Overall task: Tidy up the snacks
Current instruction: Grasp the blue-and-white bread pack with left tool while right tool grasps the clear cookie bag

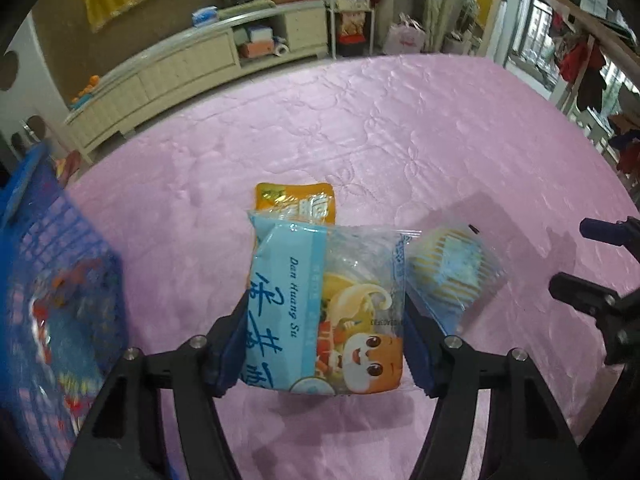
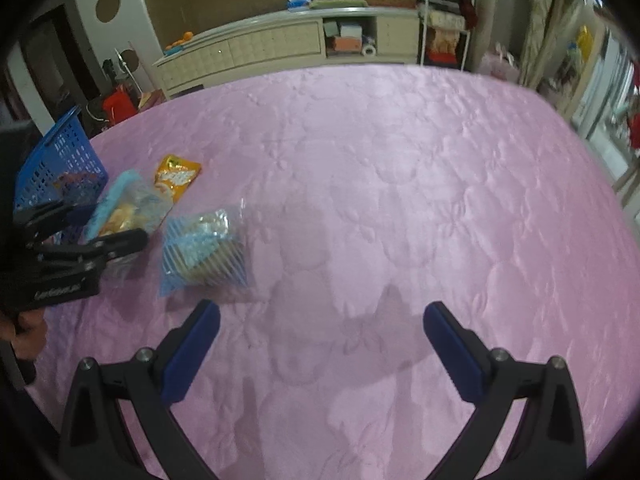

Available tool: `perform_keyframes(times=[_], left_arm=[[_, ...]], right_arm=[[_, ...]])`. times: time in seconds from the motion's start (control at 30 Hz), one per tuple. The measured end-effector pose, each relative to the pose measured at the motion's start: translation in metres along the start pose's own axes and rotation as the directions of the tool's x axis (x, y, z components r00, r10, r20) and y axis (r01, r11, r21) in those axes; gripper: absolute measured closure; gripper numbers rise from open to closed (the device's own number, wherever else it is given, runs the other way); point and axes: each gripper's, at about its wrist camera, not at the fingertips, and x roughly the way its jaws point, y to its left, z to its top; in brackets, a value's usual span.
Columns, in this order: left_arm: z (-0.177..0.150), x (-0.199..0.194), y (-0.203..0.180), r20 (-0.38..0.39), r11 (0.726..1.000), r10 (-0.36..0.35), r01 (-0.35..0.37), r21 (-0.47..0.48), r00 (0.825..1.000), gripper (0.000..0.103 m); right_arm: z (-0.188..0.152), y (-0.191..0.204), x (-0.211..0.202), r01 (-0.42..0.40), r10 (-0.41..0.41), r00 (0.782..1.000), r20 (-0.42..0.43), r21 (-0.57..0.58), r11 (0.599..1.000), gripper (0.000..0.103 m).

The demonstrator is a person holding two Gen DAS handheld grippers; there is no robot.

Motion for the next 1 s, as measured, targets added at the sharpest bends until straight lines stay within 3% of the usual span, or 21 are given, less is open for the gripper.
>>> perform_keyframes(times=[0.07,0.3,0.53,0.7,0.9,1.0], left_arm=[[-0.009,-0.010,-0.002,0.014,1.000,0.020,-0.020,-0.010,1.000,0.039],[-0.040,-0.035,0.000,0.050,0.996,0.069,-0.065,-0.067,0.996,0.039],[-0.049,-0.039,0.020,0.063,0.982,0.086,-0.074,-0.175,0.994,0.039],[-0.049,-0.038,0.019,0.079,0.981,0.099,-0.084,-0.175,0.992,0.039],[-0.047,-0.033,0.017,0.088,0.983,0.106,-0.091,-0.158,0.990,0.039],[-0.048,-0.032,0.018,0.090,0.983,0.106,-0.091,-0.157,0.990,0.039]], right_arm=[[-0.002,0.001,-0.002,0.034,-0.034,0.999,0.000,-0.004,0.999,0.000],[0.001,0.008,0.000,0.017,-0.016,1.000,-0.009,0.012,1.000,0.000],[0.008,0.035,0.015,-0.020,0.018,1.000,-0.017,-0.092,0.996,0.000],[0.020,0.056,0.022,-0.014,0.017,1.000,0.020,-0.143,0.990,0.000],[0.030,0.073,0.042,-0.072,0.069,0.997,-0.027,-0.162,0.984,0.001],[0.036,0.077,0.050,-0.088,0.082,0.996,-0.040,-0.163,0.983,0.006]])
